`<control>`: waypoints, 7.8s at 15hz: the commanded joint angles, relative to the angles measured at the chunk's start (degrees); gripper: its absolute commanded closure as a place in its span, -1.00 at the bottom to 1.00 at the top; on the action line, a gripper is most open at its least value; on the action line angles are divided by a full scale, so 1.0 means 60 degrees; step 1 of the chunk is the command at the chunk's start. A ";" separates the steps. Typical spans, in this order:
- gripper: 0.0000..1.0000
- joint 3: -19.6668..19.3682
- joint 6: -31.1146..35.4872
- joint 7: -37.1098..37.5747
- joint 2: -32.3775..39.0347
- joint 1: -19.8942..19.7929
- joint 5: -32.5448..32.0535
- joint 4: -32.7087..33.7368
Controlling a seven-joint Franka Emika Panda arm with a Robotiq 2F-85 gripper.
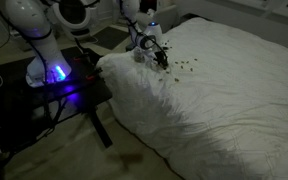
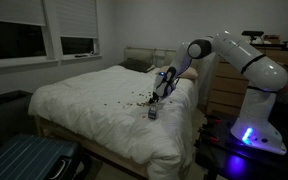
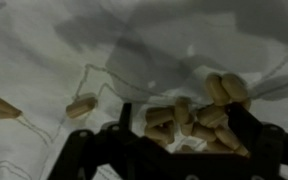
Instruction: Put some of the objects from the bed into the bottle
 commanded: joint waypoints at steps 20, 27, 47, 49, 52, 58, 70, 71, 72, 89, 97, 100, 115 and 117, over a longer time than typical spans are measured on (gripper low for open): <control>0.98 0.0654 0.0461 -0.0431 -0.2852 -0.0877 -0.0065 -0.2584; 0.98 0.3097 -0.1179 -0.2075 -0.5660 -0.2831 0.0287 -0.4603; 0.98 0.4478 -0.2833 -0.5991 -0.6003 -0.2083 0.3347 -0.5049; 0.98 0.4383 -0.2576 -0.5893 -0.5883 -0.1930 0.3156 -0.5140; 0.98 0.4249 -0.1961 -0.5729 -0.5635 -0.1794 0.2817 -0.5285; 0.98 0.4508 -0.0844 -0.5668 -0.5052 -0.2047 0.2220 -0.5425; 0.39 0.4591 0.0642 -0.4920 -0.4325 -0.2375 0.0020 -0.5459; 0.26 0.4586 0.0679 -0.4819 -0.4313 -0.2405 -0.0119 -0.5463; 0.09 0.4566 0.0693 -0.4762 -0.4301 -0.2421 -0.0255 -0.5461; 1.00 0.5646 -0.0935 -0.4626 -0.5204 -0.3621 -0.0018 -0.5459; 1.00 0.5924 -0.1943 -0.5369 -0.7072 -0.4157 0.2072 -0.5567; 1.00 0.4943 -0.1683 -0.5288 -0.7565 -0.3767 0.2438 -0.5436; 0.77 0.2346 -0.0204 -0.3354 -0.4086 -0.2009 0.0012 -0.2401; 0.32 0.2229 -0.0283 -0.3068 -0.3602 -0.1794 0.0005 -0.1907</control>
